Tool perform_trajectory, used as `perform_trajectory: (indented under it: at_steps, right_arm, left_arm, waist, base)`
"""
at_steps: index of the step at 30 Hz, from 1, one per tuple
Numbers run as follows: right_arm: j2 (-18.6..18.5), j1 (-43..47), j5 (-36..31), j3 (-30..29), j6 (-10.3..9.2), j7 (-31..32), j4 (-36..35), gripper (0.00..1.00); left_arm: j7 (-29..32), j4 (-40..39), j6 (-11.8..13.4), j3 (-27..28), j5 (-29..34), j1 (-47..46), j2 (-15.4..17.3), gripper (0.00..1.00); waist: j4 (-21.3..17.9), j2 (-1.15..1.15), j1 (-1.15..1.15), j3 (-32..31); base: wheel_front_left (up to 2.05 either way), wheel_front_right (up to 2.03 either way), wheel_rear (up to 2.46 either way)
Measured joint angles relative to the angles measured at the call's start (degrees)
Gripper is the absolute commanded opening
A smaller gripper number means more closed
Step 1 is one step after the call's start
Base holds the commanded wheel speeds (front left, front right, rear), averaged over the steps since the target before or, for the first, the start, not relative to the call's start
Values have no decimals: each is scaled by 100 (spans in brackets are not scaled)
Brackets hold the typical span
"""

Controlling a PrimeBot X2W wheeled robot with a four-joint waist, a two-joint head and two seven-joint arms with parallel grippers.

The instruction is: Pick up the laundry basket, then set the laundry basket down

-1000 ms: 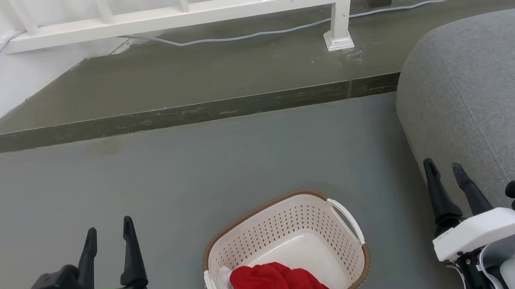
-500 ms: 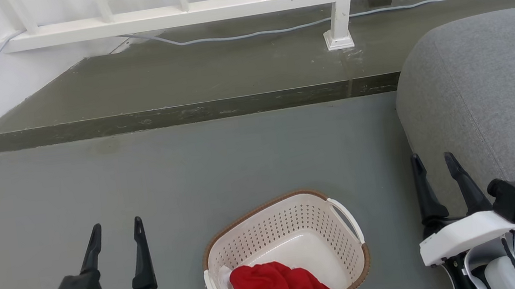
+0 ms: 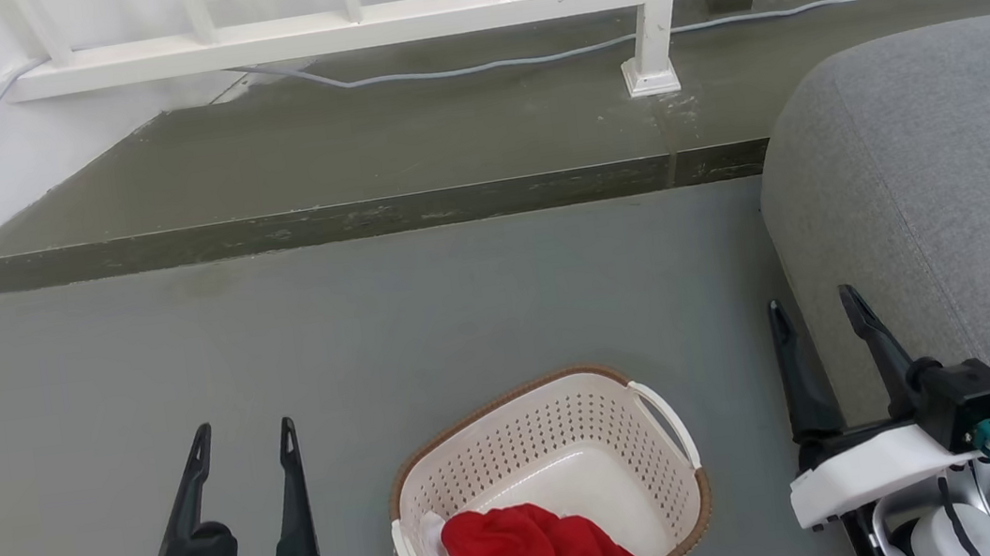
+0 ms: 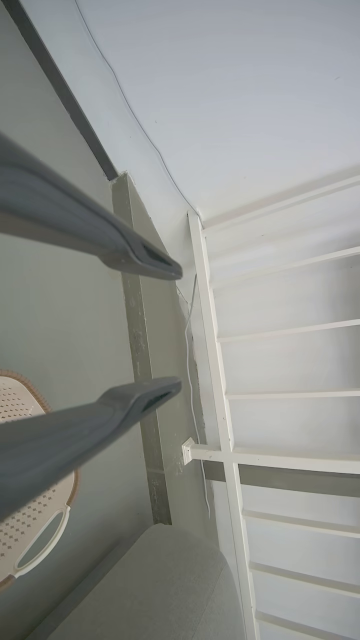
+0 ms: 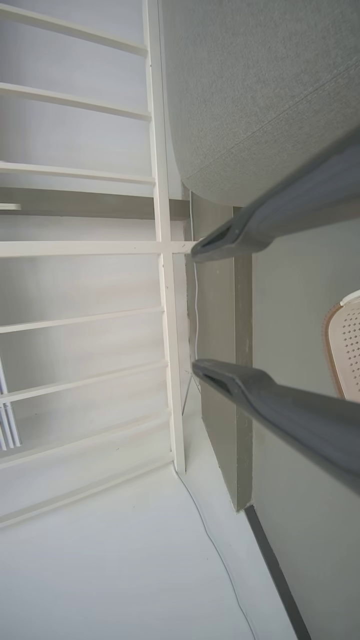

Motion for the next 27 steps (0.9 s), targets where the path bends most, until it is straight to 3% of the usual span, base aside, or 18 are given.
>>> perform_trajectory:
  at_steps: [27]
  right_arm:
    - [-10, 43, -11, 49, -77, -1, -5, 100]
  left_arm:
    - [-1, 20, -1, 22, -53, 60, 0, 100]
  waist:
    - [-9, 0, 0, -16]
  base:
    - [0, 0, 0]
